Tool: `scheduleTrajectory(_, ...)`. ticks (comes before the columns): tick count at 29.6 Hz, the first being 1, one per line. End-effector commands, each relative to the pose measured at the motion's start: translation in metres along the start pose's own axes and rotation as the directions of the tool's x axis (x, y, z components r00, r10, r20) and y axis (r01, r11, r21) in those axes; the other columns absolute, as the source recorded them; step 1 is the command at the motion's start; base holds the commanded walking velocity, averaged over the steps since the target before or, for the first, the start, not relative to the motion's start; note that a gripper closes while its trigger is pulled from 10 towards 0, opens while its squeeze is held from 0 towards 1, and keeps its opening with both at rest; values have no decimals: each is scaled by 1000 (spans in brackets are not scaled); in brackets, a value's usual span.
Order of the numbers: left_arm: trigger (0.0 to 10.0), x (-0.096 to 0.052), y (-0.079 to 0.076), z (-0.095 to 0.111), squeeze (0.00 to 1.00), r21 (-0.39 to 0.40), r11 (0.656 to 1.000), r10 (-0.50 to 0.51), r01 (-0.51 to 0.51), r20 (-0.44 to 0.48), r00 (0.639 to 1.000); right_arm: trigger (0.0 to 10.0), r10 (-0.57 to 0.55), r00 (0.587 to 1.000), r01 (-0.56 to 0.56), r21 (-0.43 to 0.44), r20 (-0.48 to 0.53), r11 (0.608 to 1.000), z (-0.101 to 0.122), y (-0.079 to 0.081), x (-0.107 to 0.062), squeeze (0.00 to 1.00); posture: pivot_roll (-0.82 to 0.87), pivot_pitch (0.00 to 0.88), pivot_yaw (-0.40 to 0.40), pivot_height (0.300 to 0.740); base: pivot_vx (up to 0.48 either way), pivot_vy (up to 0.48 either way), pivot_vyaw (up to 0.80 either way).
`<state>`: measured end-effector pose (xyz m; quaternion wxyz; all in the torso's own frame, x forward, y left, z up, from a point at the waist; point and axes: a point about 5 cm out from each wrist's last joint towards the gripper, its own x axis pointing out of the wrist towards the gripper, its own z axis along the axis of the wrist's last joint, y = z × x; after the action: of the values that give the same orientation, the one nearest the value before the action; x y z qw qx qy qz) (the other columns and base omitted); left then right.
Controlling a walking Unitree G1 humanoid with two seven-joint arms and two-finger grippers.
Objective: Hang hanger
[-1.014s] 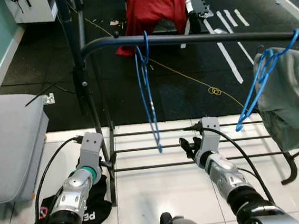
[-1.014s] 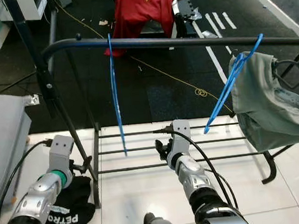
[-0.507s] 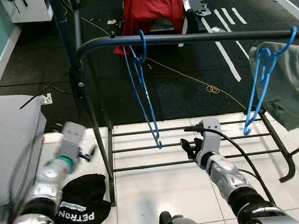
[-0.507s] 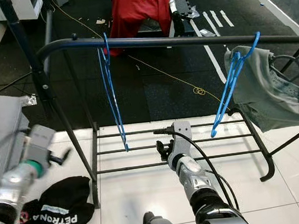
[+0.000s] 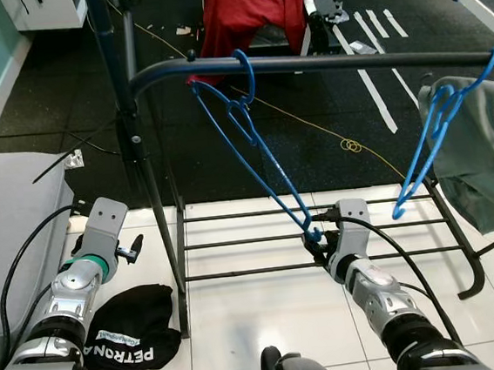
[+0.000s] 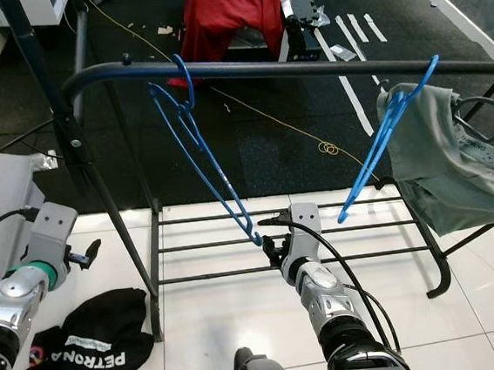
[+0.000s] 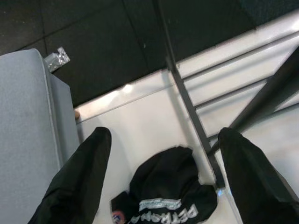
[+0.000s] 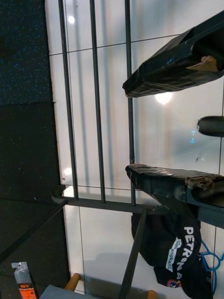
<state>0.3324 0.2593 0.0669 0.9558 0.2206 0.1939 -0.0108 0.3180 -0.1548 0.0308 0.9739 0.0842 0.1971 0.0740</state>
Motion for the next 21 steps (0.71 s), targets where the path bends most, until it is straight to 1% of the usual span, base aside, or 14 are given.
scheduleTrajectory(1,10000,-1,-1,-9,0,47,999,-4,6,-49,999,10000,-13,1000,13,-4,-25,1000,-6,-5,-3,0,-56,161,-36,740,0,0,0)
scheduleTrajectory(2,10000,-1,-1,-9,0,47,999,-4,6,-49,999,10000,-13,1000,13,-4,-25,1000,-6,-5,-3,0,-56,161,-36,740,0,0,0)
scheduleTrajectory(3,10000,-1,-1,-9,0,69,998,-6,10,-54,998,10000,-15,1000,15,-5,-24,1000,-6,-6,-4,0,-61,161,-38,740,0,0,0)
scheduleTrajectory(5,10000,-1,0,-10,0,80,997,5,0,-61,998,10000,-16,1000,16,-5,-23,1000,-6,-6,-4,0,-62,162,-39,740,0,0,0)
scheduleTrajectory(6,10000,-2,2,-9,0,106,994,19,-13,-54,998,10000,-18,1000,18,-5,-22,1000,-6,-7,-5,0,-63,163,-40,740,0,0,0)
scheduleTrajectory(7,10000,-2,2,-9,0,106,994,19,-13,-54,998,10000,-18,1000,18,-5,-22,1000,-6,-7,-5,0,-63,163,-40,740,0,0,0)
scheduleTrajectory(8,10000,-2,4,-9,0,132,991,24,-16,-54,998,10000,-18,1000,18,-5,-21,1000,-6,-7,-5,0,-63,164,-40,740,0,0,0)
scheduleTrajectory(9,10000,-2,4,-9,0,132,991,24,-16,-54,998,10000,-18,1000,18,-5,-21,1000,-6,-7,-5,0,-63,164,-40,740,0,0,0)
scheduleTrajectory(11,10000,-3,12,-13,0,117,989,101,-91,-81,992,10000,-19,1000,19,-5,-22,1000,-6,-7,-6,0,-62,166,-37,740,0,0,0)
scheduleTrajectory(14,10000,-3,15,-14,0,112,987,128,-117,-95,987,10000,-20,1000,19,-4,-22,1000,-6,-7,-6,0,-62,166,-37,740,0,0,0)
scheduleTrajectory(15,10000,-3,17,-14,0,161,977,160,-142,-105,982,10000,-19,1000,19,-3,-22,1000,-6,-7,-6,0,-60,166,-37,740,0,0,0)
scheduleTrajectory(16,10000,-3,17,-14,0,161,977,160,-142,-105,982,10000,-19,1000,19,-3,-22,1000,-6,-7,-6,0,-60,166,-37,740,0,0,0)
scheduleTrajectory(17,10000,-3,20,-14,0,221,962,187,-160,-110,976,10000,-18,1000,18,-3,-23,1000,-6,-7,-6,0,-60,166,-37,740,0,0,0)
scheduleTrajectory(21,10000,-4,22,-15,0,222,960,200,-171,-116,973,10000,-18,1000,17,-3,-22,1000,-6,-7,-6,0,-61,165,-37,740,0,0,0)
